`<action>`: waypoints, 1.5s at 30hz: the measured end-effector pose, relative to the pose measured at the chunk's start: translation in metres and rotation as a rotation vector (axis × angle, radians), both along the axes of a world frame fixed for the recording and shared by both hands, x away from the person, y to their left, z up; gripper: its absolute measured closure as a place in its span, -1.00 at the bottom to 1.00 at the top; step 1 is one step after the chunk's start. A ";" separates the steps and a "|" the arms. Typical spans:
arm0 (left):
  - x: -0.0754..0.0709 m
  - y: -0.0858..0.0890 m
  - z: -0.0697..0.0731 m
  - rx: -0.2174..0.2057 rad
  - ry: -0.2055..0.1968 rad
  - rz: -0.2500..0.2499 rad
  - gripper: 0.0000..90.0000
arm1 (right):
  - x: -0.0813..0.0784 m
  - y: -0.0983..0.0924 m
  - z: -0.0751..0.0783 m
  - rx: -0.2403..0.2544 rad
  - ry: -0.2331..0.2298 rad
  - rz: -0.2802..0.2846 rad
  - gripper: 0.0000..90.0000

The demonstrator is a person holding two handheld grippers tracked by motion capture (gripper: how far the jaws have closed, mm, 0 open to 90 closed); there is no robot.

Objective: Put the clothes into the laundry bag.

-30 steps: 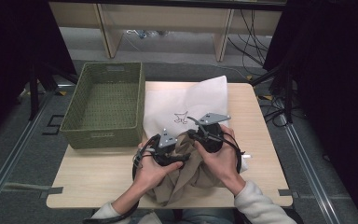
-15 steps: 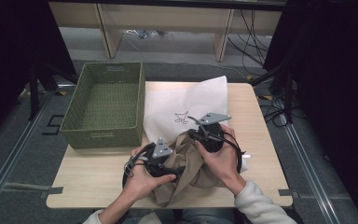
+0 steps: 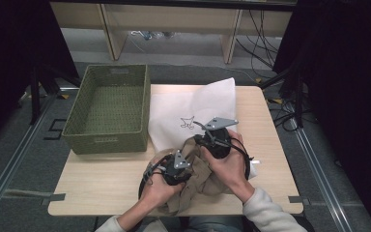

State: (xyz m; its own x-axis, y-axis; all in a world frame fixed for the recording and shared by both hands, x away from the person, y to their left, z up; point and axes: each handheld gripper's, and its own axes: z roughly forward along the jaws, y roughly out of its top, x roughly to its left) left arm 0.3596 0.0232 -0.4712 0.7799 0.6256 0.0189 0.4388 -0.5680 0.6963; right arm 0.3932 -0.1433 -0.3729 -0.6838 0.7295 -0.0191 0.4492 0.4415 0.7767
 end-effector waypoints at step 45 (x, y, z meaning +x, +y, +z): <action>0.009 0.011 0.049 -0.210 -0.131 0.096 -0.32 | -0.001 -0.004 0.007 0.042 -0.012 -0.013 0.98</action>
State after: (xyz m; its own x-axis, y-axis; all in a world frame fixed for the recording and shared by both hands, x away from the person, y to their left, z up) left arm 0.3686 0.0346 -0.4220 0.7162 0.6975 -0.0223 0.3817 -0.3648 0.8493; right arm 0.3917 -0.1469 -0.3660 -0.6740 0.7388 0.0033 0.4453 0.4027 0.7998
